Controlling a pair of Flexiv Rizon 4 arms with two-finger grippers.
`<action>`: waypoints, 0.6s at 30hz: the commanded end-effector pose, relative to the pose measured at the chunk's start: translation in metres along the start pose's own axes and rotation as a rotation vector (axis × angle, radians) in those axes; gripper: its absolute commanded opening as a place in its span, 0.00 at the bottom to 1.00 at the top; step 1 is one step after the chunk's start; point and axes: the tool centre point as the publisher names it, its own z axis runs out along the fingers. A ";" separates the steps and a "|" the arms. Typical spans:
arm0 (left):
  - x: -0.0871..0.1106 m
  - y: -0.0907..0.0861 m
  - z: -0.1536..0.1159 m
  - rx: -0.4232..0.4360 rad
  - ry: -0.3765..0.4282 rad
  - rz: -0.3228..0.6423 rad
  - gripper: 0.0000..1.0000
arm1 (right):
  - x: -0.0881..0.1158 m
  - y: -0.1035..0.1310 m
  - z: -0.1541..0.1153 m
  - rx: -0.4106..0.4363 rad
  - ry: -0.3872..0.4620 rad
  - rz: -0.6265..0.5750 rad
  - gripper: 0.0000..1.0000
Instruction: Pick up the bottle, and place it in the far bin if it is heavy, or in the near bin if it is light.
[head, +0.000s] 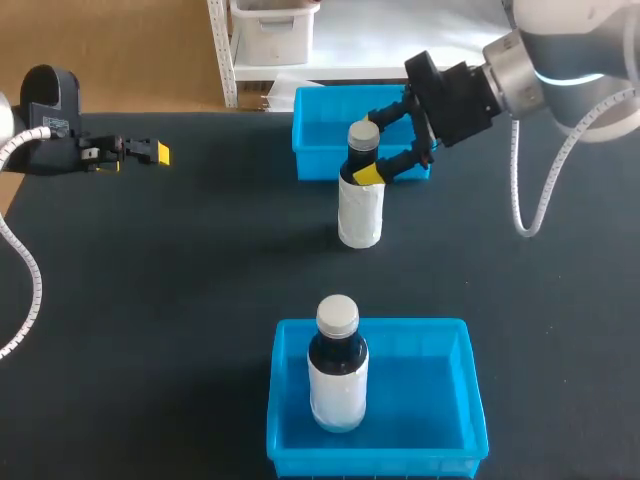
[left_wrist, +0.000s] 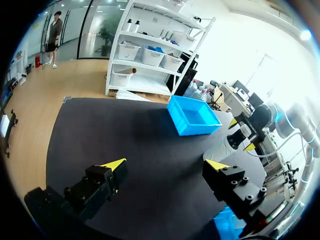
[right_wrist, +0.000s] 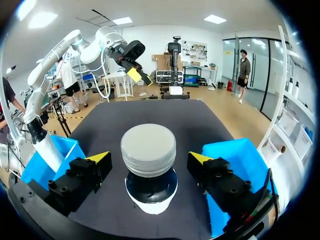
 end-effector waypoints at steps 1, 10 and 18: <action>0.000 0.000 0.000 0.000 0.000 0.000 1.00 | 0.001 -0.001 0.001 -0.003 -0.004 0.001 1.00; 0.000 0.000 0.000 0.000 0.000 0.000 1.00 | 0.001 -0.002 0.004 -0.008 -0.010 0.006 0.73; 0.000 0.000 0.000 0.000 0.000 0.000 1.00 | 0.000 -0.001 0.005 -0.012 -0.012 0.003 0.49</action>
